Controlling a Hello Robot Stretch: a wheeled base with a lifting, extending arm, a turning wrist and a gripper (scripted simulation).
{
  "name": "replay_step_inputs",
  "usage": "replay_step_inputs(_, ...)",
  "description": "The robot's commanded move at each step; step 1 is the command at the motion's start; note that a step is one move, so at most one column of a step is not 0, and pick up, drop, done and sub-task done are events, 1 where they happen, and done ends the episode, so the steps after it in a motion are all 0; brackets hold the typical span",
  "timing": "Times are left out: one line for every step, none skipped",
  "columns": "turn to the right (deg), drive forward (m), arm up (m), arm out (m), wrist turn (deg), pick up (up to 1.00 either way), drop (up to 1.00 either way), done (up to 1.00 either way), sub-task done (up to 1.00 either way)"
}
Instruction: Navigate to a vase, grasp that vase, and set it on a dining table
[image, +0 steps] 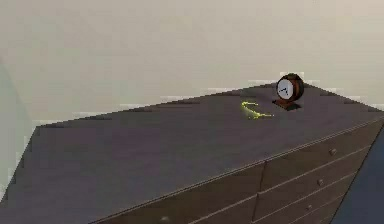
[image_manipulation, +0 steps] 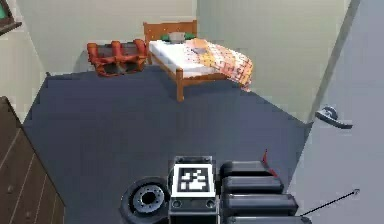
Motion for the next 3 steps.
replay_step_inputs(45.0, 0.00, 0.00, 0.00, 0.0, 0.00, 0.00, 0.00, 0.00)
replay_step_inputs(39.0, 0.00, 0.00, 0.00, 0.0, 0.00, 0.00, 0.00, 0.00)
replay_step_inputs(0.0, 0.20, 0.00, 0.00, 0.0, 0.00, 0.00, 0.00, 0.00)
